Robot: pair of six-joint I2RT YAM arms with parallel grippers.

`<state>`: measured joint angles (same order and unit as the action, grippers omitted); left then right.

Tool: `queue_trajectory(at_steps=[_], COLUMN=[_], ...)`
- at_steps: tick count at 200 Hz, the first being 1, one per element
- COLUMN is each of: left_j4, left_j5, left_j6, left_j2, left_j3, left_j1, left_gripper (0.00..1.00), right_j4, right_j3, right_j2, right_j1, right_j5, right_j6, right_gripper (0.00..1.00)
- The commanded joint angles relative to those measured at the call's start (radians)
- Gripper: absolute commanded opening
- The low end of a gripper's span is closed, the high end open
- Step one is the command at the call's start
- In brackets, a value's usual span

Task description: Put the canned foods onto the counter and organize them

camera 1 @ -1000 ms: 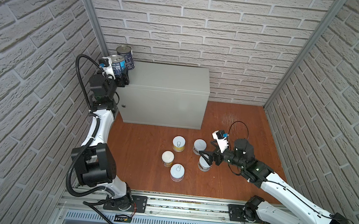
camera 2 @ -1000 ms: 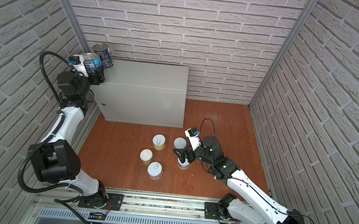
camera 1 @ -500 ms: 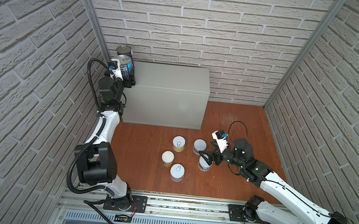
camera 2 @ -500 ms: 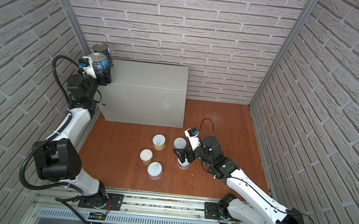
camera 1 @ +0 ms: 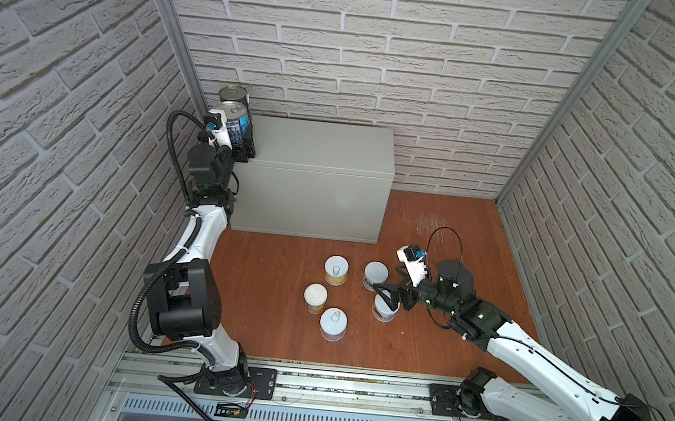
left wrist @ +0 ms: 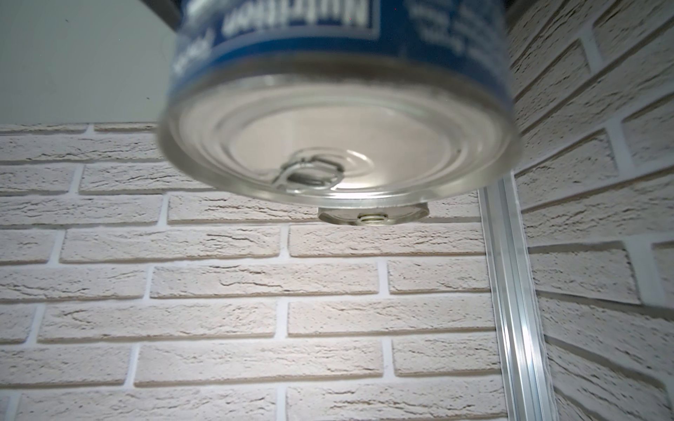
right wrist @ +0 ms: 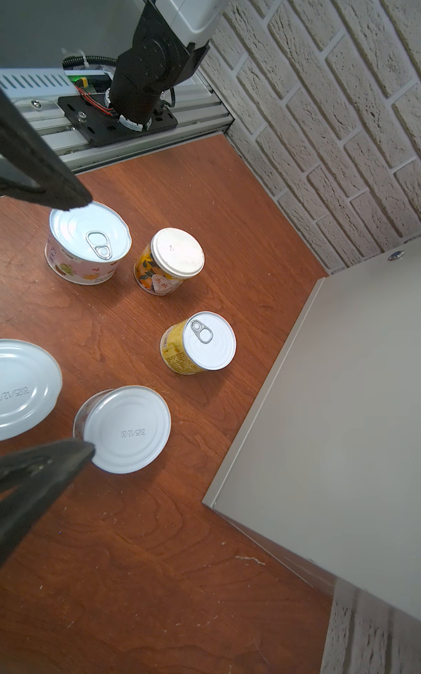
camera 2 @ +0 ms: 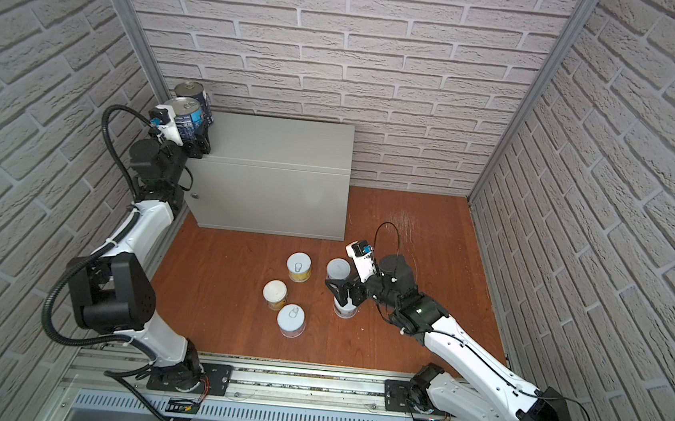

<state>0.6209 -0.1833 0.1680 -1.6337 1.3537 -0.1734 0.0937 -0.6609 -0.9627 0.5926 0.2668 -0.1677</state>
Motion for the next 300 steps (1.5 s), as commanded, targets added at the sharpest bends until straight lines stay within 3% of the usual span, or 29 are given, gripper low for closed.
queue_trajectory(at_steps=[1, 21, 43, 172, 276, 300], left_j4=[0.002, -0.031, -0.080, -0.203, -0.229, -0.262], left_j5=[0.001, -0.008, -0.012, 0.046, 0.070, 0.117], left_j6=[-0.029, -0.053, -0.060, -0.077, -0.116, -0.103], left_j2=[-0.011, -0.009, -0.008, 0.071, 0.192, 0.246], left_j3=[-0.014, -0.006, 0.009, -0.011, -0.049, -0.056], left_j1=[-0.003, -0.003, -0.003, 0.007, 0.014, 0.024], left_gripper=[0.81, 0.82, 0.98, 0.98, 0.98, 0.98], right_j4=[-0.046, -0.049, -0.052, -0.055, -0.032, -0.030], right_j3=[-0.006, -0.007, -0.006, -0.005, -0.007, -0.009], right_j2=[-0.007, -0.014, -0.020, -0.021, 0.005, 0.004], right_j1=[0.003, 0.004, 0.003, 0.004, 0.002, 0.003], right_j5=[0.001, 0.009, 0.010, 0.005, -0.015, -0.016], right_j6=[0.006, 0.004, 0.003, -0.003, -0.004, -0.008], right_gripper=[0.99, 0.99, 0.99, 0.99, 0.99, 0.99])
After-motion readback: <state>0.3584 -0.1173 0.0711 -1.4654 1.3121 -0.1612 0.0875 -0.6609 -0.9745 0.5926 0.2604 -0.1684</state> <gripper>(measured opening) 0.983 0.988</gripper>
